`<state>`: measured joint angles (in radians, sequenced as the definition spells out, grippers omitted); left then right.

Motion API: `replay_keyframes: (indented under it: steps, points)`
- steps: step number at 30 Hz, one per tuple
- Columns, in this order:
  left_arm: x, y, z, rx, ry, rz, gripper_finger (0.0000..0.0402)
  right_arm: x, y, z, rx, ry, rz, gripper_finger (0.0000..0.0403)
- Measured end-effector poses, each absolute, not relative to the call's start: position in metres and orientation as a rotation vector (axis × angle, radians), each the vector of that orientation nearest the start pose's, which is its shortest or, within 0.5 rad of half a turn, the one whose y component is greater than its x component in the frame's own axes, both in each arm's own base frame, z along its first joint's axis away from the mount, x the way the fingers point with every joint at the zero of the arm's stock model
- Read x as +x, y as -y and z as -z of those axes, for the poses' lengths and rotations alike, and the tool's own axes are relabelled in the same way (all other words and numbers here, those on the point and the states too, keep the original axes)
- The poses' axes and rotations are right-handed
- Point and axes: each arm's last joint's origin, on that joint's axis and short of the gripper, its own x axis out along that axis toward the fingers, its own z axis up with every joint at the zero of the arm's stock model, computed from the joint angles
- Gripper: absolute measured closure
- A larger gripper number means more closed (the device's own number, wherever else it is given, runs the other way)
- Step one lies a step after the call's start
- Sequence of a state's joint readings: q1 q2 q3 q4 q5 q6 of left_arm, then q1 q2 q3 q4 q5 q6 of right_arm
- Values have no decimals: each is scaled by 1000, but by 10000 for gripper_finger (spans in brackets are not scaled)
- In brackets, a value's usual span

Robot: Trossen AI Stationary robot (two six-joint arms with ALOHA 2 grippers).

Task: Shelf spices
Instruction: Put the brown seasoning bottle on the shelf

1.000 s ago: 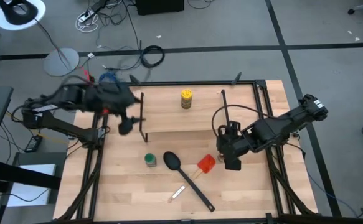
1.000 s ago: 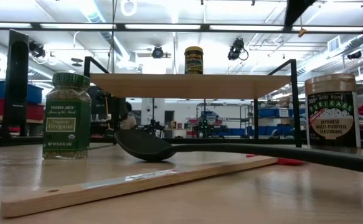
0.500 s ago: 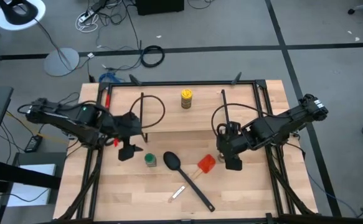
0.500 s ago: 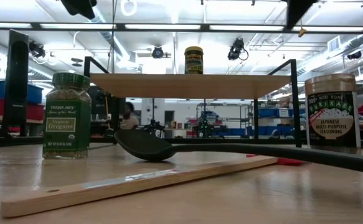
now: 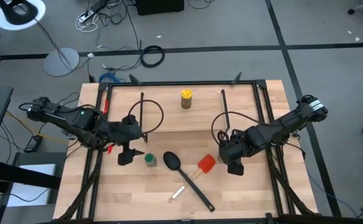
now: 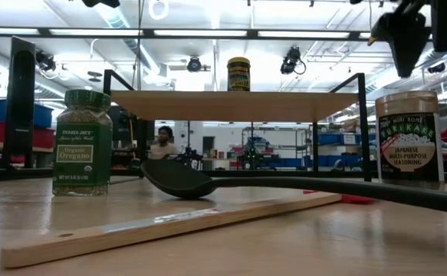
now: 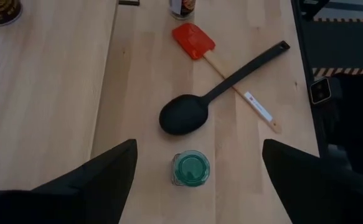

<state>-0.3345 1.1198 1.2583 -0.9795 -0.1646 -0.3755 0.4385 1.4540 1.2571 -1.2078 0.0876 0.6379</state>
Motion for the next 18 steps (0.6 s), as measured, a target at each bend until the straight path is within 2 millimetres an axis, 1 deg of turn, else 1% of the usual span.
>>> replay_keyframes:
  steps: [5, 12, 18]
  points:
    - [193, 65, -363, -138, -825, 6, 51, 236, -105, -268, 190, -1368, 164, 53]
    - [193, 66, -363, -131, -811, -4, 51, 235, -93, -249, 179, -1397, 231, 53]
    - [194, 66, -364, -135, -797, -1, 51, 240, -91, -237, 209, -1358, 196, 53]
